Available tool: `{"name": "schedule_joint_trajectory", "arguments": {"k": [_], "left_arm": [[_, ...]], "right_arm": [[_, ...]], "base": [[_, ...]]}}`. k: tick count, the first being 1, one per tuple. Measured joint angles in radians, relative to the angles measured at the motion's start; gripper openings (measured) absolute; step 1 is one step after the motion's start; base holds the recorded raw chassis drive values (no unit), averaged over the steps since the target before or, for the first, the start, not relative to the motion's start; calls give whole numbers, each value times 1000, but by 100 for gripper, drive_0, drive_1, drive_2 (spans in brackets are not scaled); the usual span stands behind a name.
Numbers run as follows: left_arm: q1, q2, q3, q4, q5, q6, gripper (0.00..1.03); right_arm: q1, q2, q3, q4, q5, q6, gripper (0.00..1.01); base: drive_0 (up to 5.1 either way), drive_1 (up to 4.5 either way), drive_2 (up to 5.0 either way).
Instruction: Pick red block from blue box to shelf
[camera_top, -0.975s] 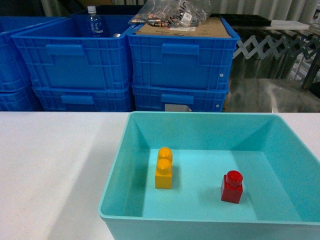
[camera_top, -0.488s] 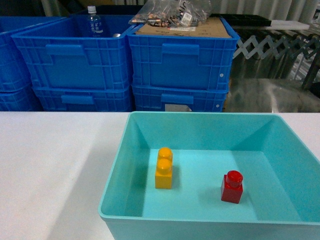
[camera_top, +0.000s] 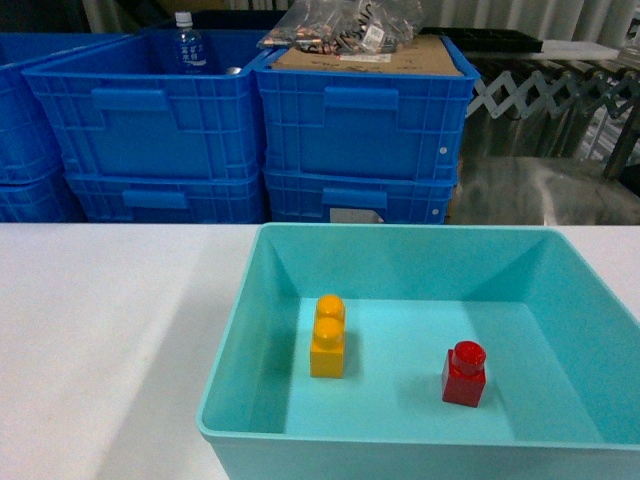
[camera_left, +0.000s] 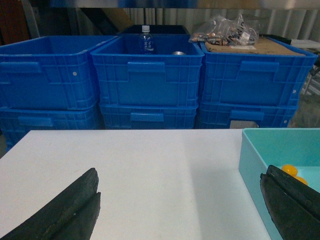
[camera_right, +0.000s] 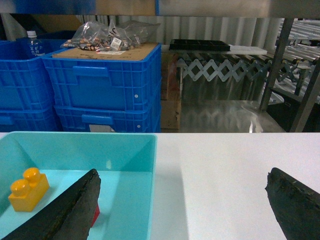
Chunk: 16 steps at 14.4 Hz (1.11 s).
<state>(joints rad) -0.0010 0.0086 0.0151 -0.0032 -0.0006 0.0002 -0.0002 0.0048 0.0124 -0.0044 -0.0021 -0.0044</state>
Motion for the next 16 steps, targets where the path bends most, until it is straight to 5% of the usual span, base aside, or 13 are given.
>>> {"name": "schedule_joint_trajectory", "arguments": {"k": [16], "left_arm": [[0, 0, 0, 0, 0, 0, 98]], "right_arm": [[0, 0, 0, 0, 0, 0, 98]], "base": [[0, 0, 0]]}}
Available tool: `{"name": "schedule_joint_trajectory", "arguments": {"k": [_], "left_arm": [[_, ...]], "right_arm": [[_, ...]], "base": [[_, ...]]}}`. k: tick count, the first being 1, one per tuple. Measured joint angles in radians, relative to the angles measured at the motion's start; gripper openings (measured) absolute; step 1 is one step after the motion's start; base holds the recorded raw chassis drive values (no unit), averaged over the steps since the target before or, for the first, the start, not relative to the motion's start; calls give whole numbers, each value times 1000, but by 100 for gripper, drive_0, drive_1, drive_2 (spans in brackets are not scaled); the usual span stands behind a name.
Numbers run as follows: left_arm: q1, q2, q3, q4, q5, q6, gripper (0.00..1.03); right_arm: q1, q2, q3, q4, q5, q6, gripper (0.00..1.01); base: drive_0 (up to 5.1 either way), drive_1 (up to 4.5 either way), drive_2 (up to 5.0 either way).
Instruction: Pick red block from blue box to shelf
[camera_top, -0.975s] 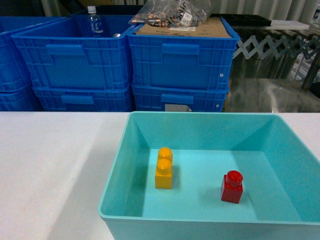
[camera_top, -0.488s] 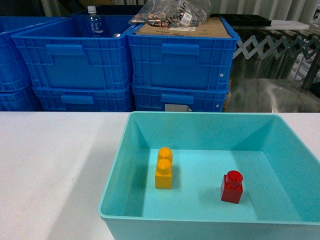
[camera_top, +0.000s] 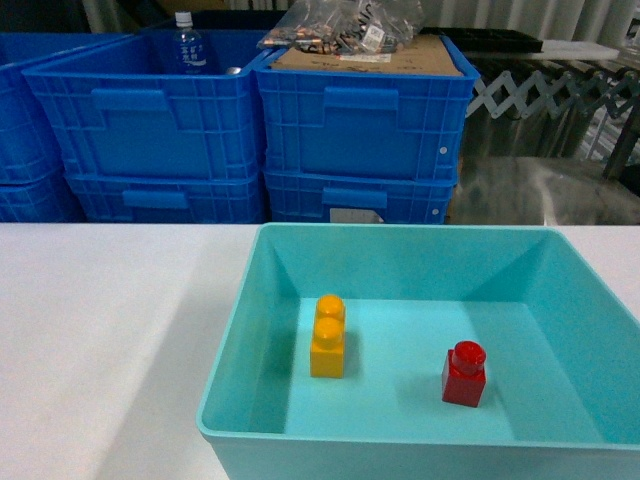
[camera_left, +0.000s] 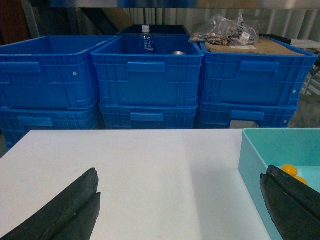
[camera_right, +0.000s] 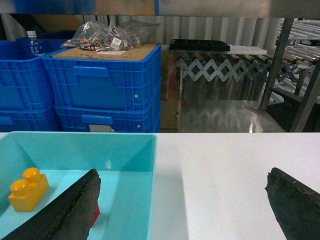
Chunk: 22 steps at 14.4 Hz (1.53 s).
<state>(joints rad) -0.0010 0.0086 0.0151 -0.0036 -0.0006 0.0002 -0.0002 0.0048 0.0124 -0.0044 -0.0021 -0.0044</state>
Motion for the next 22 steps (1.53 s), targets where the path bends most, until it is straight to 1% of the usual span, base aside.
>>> {"name": "schedule_joint_trajectory", "arguments": {"k": [1, 2, 3, 4, 5, 6, 7, 8, 10, 12, 14, 16, 17, 18, 21, 22], "left_arm": [[0, 0, 0, 0, 0, 0, 98], [0, 0, 0, 0, 0, 0, 98], [0, 0, 0, 0, 0, 0, 98], [0, 0, 0, 0, -1, 0, 98], [0, 0, 0, 0, 0, 0, 98], [0, 0, 0, 0, 0, 0, 98], [0, 0, 0, 0, 0, 0, 98], [0, 0, 0, 0, 0, 0, 98], [0, 0, 0, 0, 0, 0, 98], [0, 0, 0, 0, 0, 0, 98], [0, 0, 0, 0, 0, 0, 98], [0, 0, 0, 0, 0, 0, 98], [0, 0, 0, 0, 0, 0, 98], [0, 0, 0, 0, 0, 0, 98], [0, 0, 0, 0, 0, 0, 98], [0, 0, 0, 0, 0, 0, 98]], "right_arm": [[-2, 2, 1, -7, -9, -2, 98], [44, 305, 124, -36, -341, -121, 98], [74, 420, 182, 7, -328, -120, 98], [116, 567, 242, 57, -281, -107, 98], [175, 729, 297, 104, -246, -74, 98], [233, 896, 365, 140, -201, -42, 98], [271, 1036, 426, 179, -158, -18, 98], [299, 1186, 513, 188, -127, 18, 98], [331, 1426, 647, 185, -63, 62, 98], [341, 1646, 771, 172, 11, 83, 98], [341, 1813, 873, 145, 60, 110, 98], [342, 1928, 944, 116, 90, 129, 98], [349, 1982, 976, 108, 105, 143, 98], [373, 2036, 1005, 79, 118, 170, 97], [394, 2105, 1046, 42, 179, 204, 65], [393, 2109, 1045, 31, 182, 223, 54]], "base": [[0, 0, 0], [0, 0, 0], [0, 0, 0], [0, 0, 0], [0, 0, 0], [0, 0, 0], [0, 0, 0], [0, 0, 0], [0, 0, 0], [0, 0, 0], [0, 0, 0], [0, 0, 0], [0, 0, 0], [0, 0, 0], [0, 0, 0], [0, 0, 0]]}}
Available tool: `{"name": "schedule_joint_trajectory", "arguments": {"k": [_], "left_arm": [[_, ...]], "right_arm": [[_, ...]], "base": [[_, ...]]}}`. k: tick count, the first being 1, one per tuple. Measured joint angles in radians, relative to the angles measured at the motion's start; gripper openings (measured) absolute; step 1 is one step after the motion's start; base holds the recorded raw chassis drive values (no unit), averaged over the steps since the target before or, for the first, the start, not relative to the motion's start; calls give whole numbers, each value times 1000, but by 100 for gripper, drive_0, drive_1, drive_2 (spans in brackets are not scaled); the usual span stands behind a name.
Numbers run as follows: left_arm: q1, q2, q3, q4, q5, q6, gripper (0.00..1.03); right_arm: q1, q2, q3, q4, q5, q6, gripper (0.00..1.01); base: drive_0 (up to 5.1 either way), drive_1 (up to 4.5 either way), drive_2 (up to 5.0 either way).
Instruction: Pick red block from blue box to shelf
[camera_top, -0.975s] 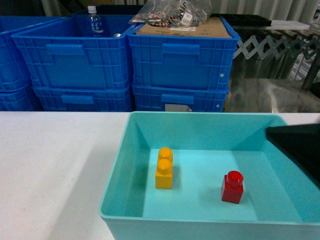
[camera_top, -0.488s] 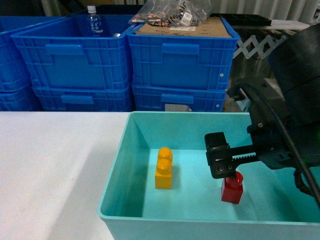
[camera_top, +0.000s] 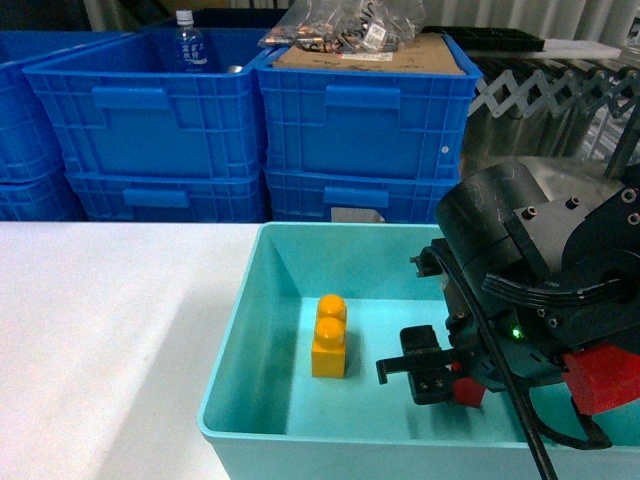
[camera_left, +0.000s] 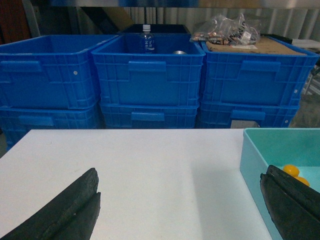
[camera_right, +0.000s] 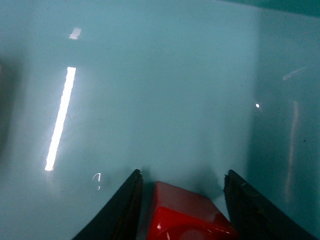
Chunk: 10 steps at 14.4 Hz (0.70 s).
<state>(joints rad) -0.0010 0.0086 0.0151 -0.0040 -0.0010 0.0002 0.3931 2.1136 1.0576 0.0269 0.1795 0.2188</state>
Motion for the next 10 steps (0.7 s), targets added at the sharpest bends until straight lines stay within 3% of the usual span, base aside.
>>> {"name": "schedule_joint_trajectory", "arguments": {"k": [2, 5, 7, 8, 9, 10], "left_arm": [[0, 0, 0, 0, 0, 0, 98], [0, 0, 0, 0, 0, 0, 98], [0, 0, 0, 0, 1, 0, 98], [0, 0, 0, 0, 0, 0, 98], [0, 0, 0, 0, 0, 0, 98], [0, 0, 0, 0, 0, 0, 98]], "right_arm": [[-1, -8, -8, 16, 9, 17, 34], [-14, -148, -135, 123, -16, 18, 30], [-39, -378, -286, 309, -35, -6, 30], [-71, -517, -391, 452, -23, -24, 30], [-108, -713, -546, 584, -45, -34, 29], [-114, -888, -679, 621, -46, -37, 29]], "base": [[0, 0, 0], [0, 0, 0], [0, 0, 0], [0, 0, 0], [0, 0, 0], [0, 0, 0]]}}
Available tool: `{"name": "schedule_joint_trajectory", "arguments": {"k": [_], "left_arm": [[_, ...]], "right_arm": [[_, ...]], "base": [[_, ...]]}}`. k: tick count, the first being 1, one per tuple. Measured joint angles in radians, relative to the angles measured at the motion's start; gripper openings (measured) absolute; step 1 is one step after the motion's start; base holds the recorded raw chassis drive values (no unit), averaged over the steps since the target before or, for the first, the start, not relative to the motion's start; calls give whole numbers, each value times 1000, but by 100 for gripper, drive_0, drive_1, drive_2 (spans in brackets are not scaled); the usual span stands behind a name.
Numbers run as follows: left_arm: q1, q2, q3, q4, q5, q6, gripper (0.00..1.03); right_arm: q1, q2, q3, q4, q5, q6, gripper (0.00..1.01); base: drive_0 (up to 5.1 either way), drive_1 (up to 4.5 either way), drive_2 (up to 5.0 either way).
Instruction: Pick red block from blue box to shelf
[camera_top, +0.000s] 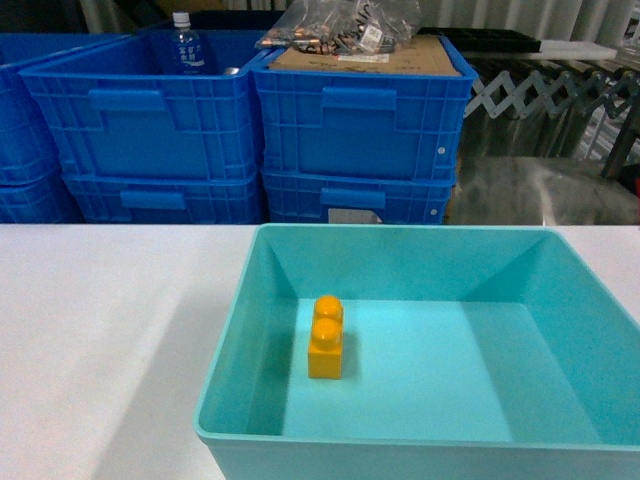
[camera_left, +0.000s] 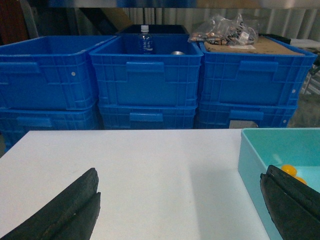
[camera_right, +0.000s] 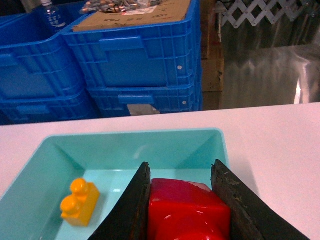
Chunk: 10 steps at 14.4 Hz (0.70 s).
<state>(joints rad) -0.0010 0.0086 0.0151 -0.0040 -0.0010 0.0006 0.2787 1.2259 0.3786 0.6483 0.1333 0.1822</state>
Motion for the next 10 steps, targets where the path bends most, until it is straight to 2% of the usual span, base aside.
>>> {"name": "schedule_joint_trajectory", "arguments": {"k": [1, 2, 3, 4, 7, 8, 10], "left_arm": [[0, 0, 0, 1, 1, 0, 98], [0, 0, 0, 1, 3, 0, 98], [1, 0, 0, -2, -2, 0, 98], [2, 0, 0, -2, -2, 0, 98], [1, 0, 0, -1, 0, 0, 98], [1, 0, 0, -1, 0, 0, 98], [1, 0, 0, 0, 0, 0, 98]], "right_arm": [[11, -41, -61, 75, 21, -25, 29], [-1, -17, -122, 261, 113, -106, 29], [-33, -57, -177, 274, 108, -140, 29], [-58, -114, -205, 264, 92, -155, 29], [-123, -264, -272, 187, 29, -171, 29], [-145, -283, -314, 249, 2, -174, 29], [-176, -370, -356, 147, -25, -175, 29]], "base": [[0, 0, 0], [0, 0, 0], [0, 0, 0], [0, 0, 0], [0, 0, 0], [0, 0, 0], [0, 0, 0]]}}
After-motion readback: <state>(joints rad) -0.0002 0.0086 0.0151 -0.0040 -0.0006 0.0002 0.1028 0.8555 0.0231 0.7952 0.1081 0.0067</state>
